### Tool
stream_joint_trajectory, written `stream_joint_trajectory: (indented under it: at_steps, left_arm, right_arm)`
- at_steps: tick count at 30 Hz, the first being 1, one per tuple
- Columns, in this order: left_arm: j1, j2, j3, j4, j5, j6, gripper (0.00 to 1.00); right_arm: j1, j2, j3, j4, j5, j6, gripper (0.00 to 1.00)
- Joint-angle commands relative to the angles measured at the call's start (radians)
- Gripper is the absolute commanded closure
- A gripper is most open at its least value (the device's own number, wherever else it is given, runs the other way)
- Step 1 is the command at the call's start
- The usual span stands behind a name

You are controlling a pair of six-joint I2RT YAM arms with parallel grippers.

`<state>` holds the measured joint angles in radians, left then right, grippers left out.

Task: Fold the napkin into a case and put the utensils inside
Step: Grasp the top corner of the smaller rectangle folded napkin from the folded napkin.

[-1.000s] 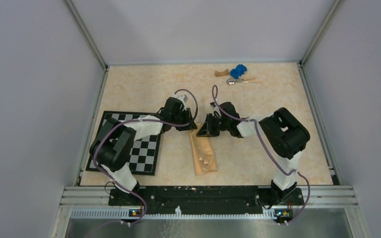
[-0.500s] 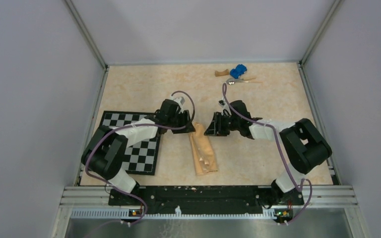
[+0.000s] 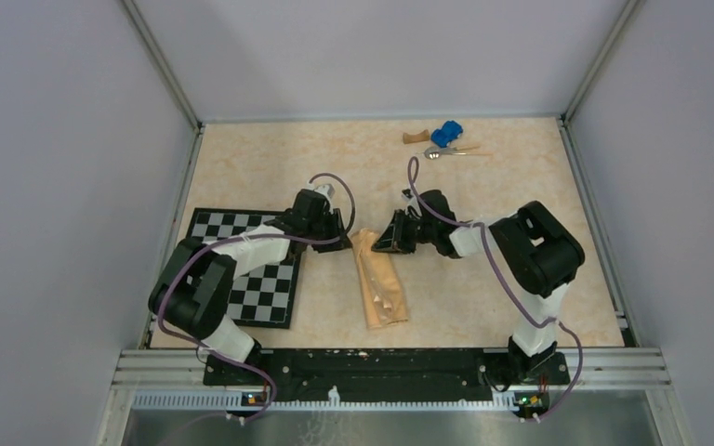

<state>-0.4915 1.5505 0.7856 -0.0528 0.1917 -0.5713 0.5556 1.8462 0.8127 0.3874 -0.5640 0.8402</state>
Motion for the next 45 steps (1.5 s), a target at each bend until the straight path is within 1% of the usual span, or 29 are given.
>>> stream_joint_trajectory:
  at_steps: [1,3,9,12,16,19,21,23,25,28,30,33,35,36,38,42,45]
  left_arm:
    - [0.034,0.046,0.034,0.045,0.0,0.011,0.61]
    - [0.034,0.074,0.046,0.067,0.025,0.008,0.62]
    - [0.036,0.125,0.054,0.11,0.06,-0.004,0.63]
    - [0.035,0.128,0.05,0.116,0.064,-0.005,0.64]
    - [0.034,0.128,0.046,0.12,0.074,-0.006,0.65]
    - [0.033,0.143,0.048,0.137,0.101,-0.013,0.65]
    - [0.026,0.161,0.052,0.16,0.122,-0.024,0.65]
    - [0.007,0.187,0.061,0.174,0.135,-0.036,0.65]
    - [-0.014,0.195,0.082,0.155,0.122,-0.036,0.66]
    - [-0.009,0.13,0.046,0.146,0.082,-0.023,0.64]
    - [0.019,0.08,0.033,0.111,0.058,-0.001,0.62]
    - [0.073,0.024,0.023,0.089,0.071,0.025,0.61]
    - [0.093,0.02,0.043,0.071,0.078,0.048,0.59]
    - [0.095,0.029,0.061,0.063,0.085,0.057,0.58]
    - [0.096,0.061,0.096,0.058,0.105,0.064,0.58]
    - [0.095,0.141,0.161,0.072,0.108,0.068,0.58]
    - [0.091,0.208,0.209,0.077,0.135,0.072,0.56]
  right_arm:
    - [0.011,0.052,0.064,0.142,-0.032,0.077,0.83]
    - [0.012,0.07,0.072,0.146,-0.03,0.078,0.8]
    - [0.012,0.107,0.081,0.166,-0.029,0.084,0.77]
    - [0.012,0.121,0.089,0.17,-0.024,0.085,0.77]
    - [0.015,0.144,0.108,0.17,-0.023,0.091,0.81]
    - [0.025,0.161,0.123,0.19,-0.019,0.111,0.82]
    - [0.043,0.166,0.138,0.192,0.011,0.127,0.82]
    - [0.067,0.166,0.144,0.202,0.051,0.153,0.79]
    - [0.075,0.163,0.14,0.212,0.084,0.17,0.76]
    - [0.059,0.159,0.133,0.174,0.116,0.152,0.74]
    - [0.038,0.156,0.114,0.163,0.116,0.136,0.78]
    - [0.02,0.142,0.082,0.164,0.101,0.106,0.87]
    - [0.015,0.131,0.067,0.19,0.066,0.091,0.87]
    - [0.014,0.124,0.062,0.191,0.056,0.08,0.83]
    - [0.011,0.109,0.053,0.19,0.057,0.073,0.81]
    - [0.002,0.121,0.061,0.19,0.054,0.082,0.88]
    - [0.002,0.144,0.079,0.197,0.047,0.087,0.89]
